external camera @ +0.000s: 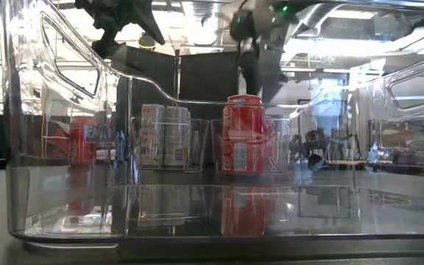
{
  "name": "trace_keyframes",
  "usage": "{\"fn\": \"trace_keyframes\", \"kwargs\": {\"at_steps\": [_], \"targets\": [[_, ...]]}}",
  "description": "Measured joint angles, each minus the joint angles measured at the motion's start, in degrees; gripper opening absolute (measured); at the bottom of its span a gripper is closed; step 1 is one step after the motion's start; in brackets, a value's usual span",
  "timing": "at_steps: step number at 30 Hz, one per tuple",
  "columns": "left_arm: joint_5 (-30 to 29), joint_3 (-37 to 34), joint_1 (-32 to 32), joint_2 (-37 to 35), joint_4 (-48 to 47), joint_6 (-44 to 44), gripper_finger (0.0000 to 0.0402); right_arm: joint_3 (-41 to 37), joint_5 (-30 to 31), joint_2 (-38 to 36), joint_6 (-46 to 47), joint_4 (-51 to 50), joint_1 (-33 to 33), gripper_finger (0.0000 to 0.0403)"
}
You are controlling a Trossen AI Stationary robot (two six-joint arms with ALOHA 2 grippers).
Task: Sort soda cans
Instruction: Adjust the top right transparent bin
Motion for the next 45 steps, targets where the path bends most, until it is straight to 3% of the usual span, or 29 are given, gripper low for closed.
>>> {"fn": "trace_keyframes", "kwargs": {"at_steps": [5,10,12,17,21,28,35,41,45], "targets": [[0.0,0.0,0.0,0.0,-0.2,-0.1,0.0341,0.0,2.4,-6.9,3.1,-0.2,-1.6,0.0357],[0.0,0.0,0.0,0.0,-0.8,-0.2,0.0341,-1.1,3.0,-11.8,5.4,-4.7,-4.4,0.0315],[-0.1,0.0,0.0,0.0,-0.9,-0.3,0.0341,-4.0,2.1,-13.8,6.4,-4.5,-4.8,0.0293],[-0.6,0.0,0.0,0.0,-1.1,-0.3,0.0341,-15.5,-8.6,-18.7,8.5,1.8,-2.6,0.0239],[-2.0,0.0,0.0,0.0,-1.1,-0.3,0.0341,-24.8,-8.9,-21.8,13.8,11.3,1.8,0.0192],[-2.2,0.0,0.0,0.0,-1.2,1.0,0.0341,-32.3,8.0,-26.3,21.5,18.0,4.6,0.01],[-2.0,0.0,0.0,0.0,-4.0,0.2,0.0341,-37.8,8.8,-28.8,19.6,19.8,-5.2,0.0029],[-1.3,0.0,-1.8,0.0,-6.9,-1.8,0.0341,-47.1,-7.3,-27.6,22.1,33.7,-16.4,0.0005],[-1.3,0.0,-3.1,0.0,-7.2,-1.9,0.0341,-48.3,-8.8,-23.6,24.4,36.6,-19.3,0.0003]]}}
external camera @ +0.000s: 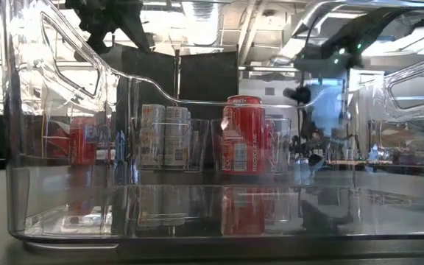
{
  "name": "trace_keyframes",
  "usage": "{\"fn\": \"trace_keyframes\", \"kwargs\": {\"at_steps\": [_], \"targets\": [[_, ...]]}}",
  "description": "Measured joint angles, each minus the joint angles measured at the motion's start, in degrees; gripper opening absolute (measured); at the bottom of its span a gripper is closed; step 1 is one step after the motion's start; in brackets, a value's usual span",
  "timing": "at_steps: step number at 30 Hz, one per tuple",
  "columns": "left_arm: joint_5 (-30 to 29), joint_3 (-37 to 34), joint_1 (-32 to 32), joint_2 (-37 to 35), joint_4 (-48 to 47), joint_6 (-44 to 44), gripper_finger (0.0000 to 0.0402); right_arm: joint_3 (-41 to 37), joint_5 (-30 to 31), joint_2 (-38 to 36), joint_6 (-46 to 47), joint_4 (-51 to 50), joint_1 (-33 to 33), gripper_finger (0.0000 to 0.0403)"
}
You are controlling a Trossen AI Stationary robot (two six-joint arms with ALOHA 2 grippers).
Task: Sort soda cans
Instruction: Adjust the top right transparent bin
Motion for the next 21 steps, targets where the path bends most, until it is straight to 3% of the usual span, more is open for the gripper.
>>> {"fn": "trace_keyframes", "kwargs": {"at_steps": [9,21], "targets": [[0.0,0.0,-0.2,0.0,-0.5,-0.3,0.0341,0.0,-6.6,9.1,7.0,13.1,-0.2,0.0001],[-0.1,0.0,-0.7,0.0,-2.6,-1.9,0.0341,-0.1,-9.1,14.7,10.3,22.5,0.6,0.0001]]}}
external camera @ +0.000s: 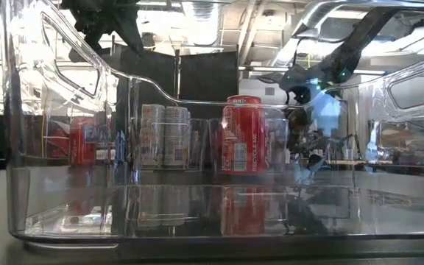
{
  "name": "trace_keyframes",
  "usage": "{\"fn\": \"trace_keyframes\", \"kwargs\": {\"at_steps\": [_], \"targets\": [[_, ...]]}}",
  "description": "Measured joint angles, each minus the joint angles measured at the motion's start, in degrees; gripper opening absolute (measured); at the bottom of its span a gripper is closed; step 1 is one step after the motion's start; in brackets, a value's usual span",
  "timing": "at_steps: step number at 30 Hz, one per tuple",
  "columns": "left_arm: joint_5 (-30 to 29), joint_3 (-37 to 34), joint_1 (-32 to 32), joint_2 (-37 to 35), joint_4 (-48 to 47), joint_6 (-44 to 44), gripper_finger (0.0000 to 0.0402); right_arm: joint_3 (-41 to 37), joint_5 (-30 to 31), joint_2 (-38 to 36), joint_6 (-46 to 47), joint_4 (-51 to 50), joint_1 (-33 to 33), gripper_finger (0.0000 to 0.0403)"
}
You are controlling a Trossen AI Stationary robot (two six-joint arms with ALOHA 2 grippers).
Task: Sort soda cans
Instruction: Adjust the top right transparent bin
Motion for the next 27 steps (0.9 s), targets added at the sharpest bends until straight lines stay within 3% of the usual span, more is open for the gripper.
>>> {"fn": "trace_keyframes", "kwargs": {"at_steps": [20,27], "targets": [[-0.3,0.0,2.2,0.0,0.0,1.5,0.0341,0.0,-2.4,0.4,6.5,7.9,2.5,0.0001],[-0.3,0.0,1.8,0.0,0.2,0.7,0.0341,0.2,-1.2,0.1,7.3,4.8,3.4,0.0001]]}}
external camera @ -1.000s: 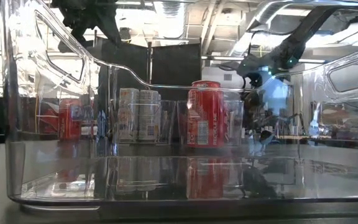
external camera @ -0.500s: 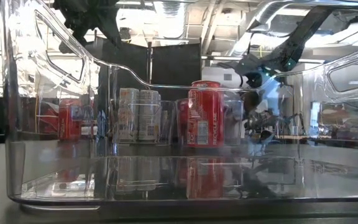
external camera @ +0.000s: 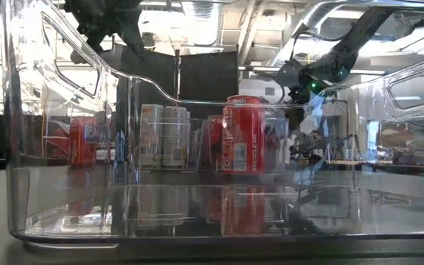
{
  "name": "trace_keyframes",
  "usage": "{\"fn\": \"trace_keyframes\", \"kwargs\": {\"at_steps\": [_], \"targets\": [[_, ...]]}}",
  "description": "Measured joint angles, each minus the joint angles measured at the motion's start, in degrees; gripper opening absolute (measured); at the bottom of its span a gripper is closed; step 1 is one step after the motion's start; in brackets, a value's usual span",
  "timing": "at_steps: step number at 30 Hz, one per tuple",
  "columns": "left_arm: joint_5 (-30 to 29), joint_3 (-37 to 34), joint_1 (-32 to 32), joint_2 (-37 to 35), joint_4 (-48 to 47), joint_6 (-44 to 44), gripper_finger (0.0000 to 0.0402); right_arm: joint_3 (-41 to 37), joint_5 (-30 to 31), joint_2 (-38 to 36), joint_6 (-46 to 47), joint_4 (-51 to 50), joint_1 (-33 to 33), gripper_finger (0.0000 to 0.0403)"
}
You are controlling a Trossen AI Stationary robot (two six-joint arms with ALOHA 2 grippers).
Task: Sort soda cans
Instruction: Adjust the top right transparent bin
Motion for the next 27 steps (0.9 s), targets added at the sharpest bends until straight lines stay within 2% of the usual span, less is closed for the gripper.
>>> {"fn": "trace_keyframes", "kwargs": {"at_steps": [5,9,14,21,27], "targets": [[0.7,0.0,-2.4,0.0,3.1,2.0,0.0341,0.0,0.3,-3.2,-1.9,-6.8,0.2,0.0001],[-0.3,0.0,-5.1,0.0,5.0,3.4,0.0341,0.0,4.1,-9.1,-6.0,-16.2,0.8,0.0001],[-1.9,0.0,-7.0,0.0,5.5,3.9,0.0341,-4.2,4.7,-16.6,-7.3,-23.0,3.8,0.0001],[-3.9,0.0,-7.2,0.0,5.4,3.6,0.0341,-10.9,5.0,-19.1,-1.8,-18.6,11.2,0.0],[-4.0,0.0,-7.2,0.0,5.1,3.4,0.0341,-11.5,6.8,-17.8,2.1,-10.8,16.6,0.0]]}}
